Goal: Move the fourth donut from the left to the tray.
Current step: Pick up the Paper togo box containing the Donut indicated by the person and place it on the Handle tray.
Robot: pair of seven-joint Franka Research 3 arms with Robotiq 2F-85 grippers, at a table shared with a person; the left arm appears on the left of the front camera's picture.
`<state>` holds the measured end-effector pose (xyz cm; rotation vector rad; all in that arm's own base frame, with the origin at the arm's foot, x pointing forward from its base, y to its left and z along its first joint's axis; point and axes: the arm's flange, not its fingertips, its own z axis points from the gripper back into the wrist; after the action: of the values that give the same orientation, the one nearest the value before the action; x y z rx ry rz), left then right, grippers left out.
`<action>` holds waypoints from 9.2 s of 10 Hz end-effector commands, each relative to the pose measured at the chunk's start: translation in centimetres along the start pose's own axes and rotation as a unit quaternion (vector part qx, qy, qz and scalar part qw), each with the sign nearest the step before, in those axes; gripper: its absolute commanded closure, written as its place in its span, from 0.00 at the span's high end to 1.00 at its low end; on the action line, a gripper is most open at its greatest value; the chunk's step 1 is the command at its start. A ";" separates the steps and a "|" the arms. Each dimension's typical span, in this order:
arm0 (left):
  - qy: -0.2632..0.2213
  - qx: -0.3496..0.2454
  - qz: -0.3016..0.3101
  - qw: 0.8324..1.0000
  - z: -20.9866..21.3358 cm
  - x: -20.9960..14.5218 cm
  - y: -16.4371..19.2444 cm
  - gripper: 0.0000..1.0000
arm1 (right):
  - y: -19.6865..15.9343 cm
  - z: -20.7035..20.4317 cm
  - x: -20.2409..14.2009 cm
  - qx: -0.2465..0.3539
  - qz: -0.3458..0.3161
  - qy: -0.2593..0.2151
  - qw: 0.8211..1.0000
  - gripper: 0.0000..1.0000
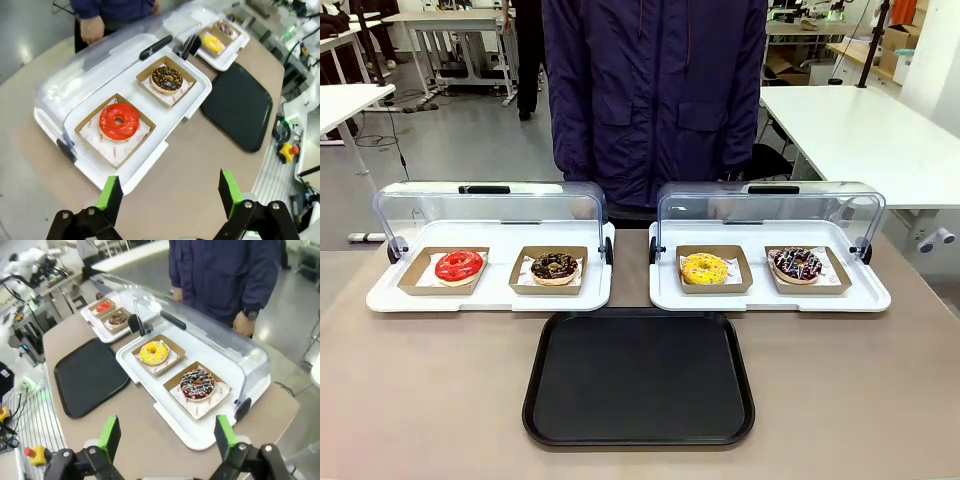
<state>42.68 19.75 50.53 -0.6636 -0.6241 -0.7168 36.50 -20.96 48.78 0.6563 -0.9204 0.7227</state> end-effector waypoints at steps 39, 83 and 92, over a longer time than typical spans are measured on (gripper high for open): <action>-0.079 -0.016 -0.011 0.997 1.9 -2.0 2.0 1.00 | -3.2 -0.1 -2.4 0.026 0.014 -0.052 0.998 1.00; -0.079 -0.016 -0.011 0.997 1.9 -2.0 2.0 1.00 | -3.2 -0.1 -2.4 0.026 0.014 -0.052 0.998 1.00; -0.079 -0.016 -0.011 0.997 1.9 -2.0 2.0 1.00 | -3.2 -0.1 -2.4 0.026 0.014 -0.052 0.998 1.00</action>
<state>42.51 23.02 49.65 -0.7393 -0.7653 -0.6951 37.68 -23.38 46.03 0.7305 -0.9703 0.7338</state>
